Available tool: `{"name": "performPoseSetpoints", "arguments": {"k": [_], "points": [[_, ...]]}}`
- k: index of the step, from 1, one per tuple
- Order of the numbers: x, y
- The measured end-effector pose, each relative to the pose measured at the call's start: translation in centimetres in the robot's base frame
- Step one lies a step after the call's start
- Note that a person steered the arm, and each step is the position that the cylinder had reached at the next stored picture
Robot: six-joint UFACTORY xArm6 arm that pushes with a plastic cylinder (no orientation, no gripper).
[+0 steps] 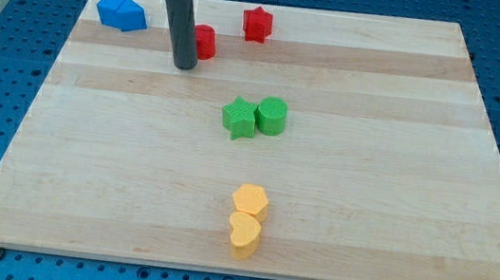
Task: Nudge the red circle slightly right
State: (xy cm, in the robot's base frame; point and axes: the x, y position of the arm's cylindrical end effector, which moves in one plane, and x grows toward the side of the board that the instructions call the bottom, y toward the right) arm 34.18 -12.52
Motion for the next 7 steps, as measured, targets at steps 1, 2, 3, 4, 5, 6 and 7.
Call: {"name": "performPoseSetpoints", "arguments": {"k": [1, 2, 3, 4, 5, 6, 7], "points": [[-1.2, 2.9], [-3.0, 5.3], [-3.5, 5.9], [-1.5, 4.9], [1.4, 3.9], [2.6, 2.2], [1.5, -0.4]]}}
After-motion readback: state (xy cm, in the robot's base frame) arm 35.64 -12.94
